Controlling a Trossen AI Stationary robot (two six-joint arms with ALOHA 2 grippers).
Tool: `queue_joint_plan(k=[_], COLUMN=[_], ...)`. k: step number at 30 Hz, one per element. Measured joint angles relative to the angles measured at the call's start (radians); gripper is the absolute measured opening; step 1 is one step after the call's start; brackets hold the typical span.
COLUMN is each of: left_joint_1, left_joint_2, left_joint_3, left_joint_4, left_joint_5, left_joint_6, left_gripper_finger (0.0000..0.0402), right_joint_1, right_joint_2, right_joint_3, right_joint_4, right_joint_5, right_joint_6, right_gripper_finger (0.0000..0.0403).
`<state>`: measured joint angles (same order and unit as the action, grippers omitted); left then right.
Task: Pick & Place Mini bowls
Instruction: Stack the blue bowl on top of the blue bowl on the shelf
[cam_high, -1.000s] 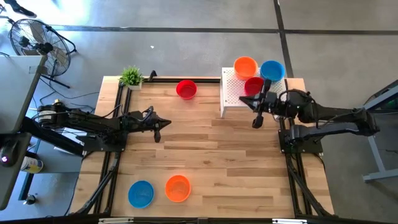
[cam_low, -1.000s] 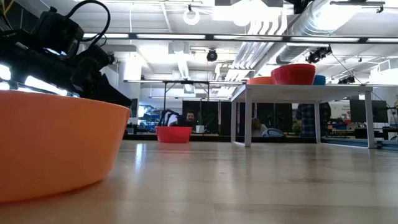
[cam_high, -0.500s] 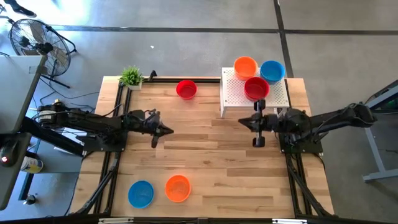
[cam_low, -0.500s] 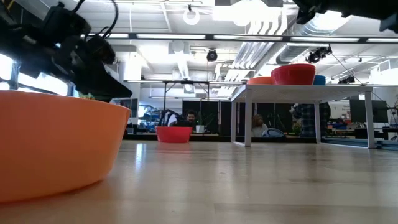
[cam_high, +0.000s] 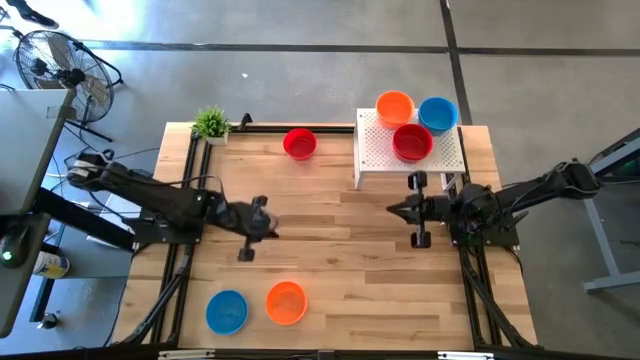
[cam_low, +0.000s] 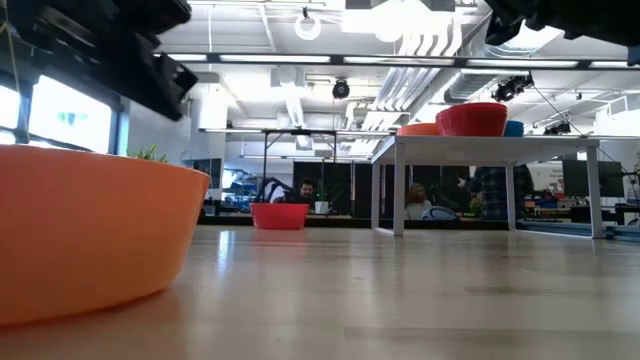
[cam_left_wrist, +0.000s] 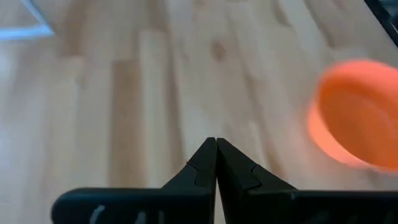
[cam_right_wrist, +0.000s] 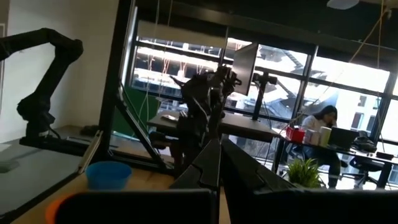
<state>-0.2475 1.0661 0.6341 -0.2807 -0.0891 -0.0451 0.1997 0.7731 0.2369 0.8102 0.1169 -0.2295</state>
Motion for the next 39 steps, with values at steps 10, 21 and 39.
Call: queue_joint_plan(k=[10, 21, 39], left_joint_1=[-0.217, -0.318, -0.486], left_joint_2=[0.090, 0.282, 0.440], left_joint_3=[0.040, 0.112, 0.330], left_joint_4=[-0.080, -0.017, -0.464], left_joint_5=[-0.008, -0.032, 0.147], left_joint_6=[-0.240, -0.405, -0.355], left_gripper_finger=[0.0027, 0.0165, 0.0202], right_joint_1=[0.011, 0.011, 0.011], right_joint_2=[0.000, 0.000, 0.007], right_joint_3=[-0.005, -0.005, -0.005], right_joint_4=[0.011, -0.002, -0.005], right_joint_5=[0.013, 0.023, 0.010], right_joint_6=[-0.015, -0.014, -0.013], right_gripper_finger=[0.0000, 0.0000, 0.0000])
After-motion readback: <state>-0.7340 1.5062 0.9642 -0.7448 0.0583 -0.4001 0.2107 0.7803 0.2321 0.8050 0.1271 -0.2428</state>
